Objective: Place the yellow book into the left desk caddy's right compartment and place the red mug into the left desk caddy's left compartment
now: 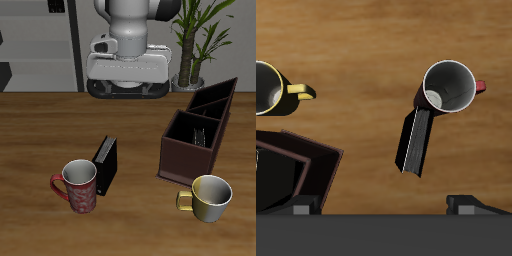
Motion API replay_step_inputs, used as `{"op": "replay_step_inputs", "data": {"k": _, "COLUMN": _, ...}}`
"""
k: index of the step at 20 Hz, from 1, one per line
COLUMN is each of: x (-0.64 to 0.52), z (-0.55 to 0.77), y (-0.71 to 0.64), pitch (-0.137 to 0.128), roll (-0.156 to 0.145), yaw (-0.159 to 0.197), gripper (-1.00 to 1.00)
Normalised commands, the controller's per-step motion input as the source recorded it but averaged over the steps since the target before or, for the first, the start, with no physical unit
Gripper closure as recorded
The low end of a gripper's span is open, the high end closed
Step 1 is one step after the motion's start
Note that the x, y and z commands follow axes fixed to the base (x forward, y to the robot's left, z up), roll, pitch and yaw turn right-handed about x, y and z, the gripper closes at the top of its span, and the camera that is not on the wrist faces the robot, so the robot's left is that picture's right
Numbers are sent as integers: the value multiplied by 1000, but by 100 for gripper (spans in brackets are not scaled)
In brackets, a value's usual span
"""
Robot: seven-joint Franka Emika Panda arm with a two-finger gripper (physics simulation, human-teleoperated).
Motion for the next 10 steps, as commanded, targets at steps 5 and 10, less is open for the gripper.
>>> {"op": "replay_step_inputs", "data": {"k": 5, "x": 249, "z": -66, "y": -448, "pitch": 6, "roll": -42, "yaw": -15, "gripper": -100}}
{"op": "replay_step_inputs", "data": {"k": 10, "x": 354, "z": -28, "y": -500, "pitch": 1, "roll": -60, "yaw": -24, "gripper": -100}}
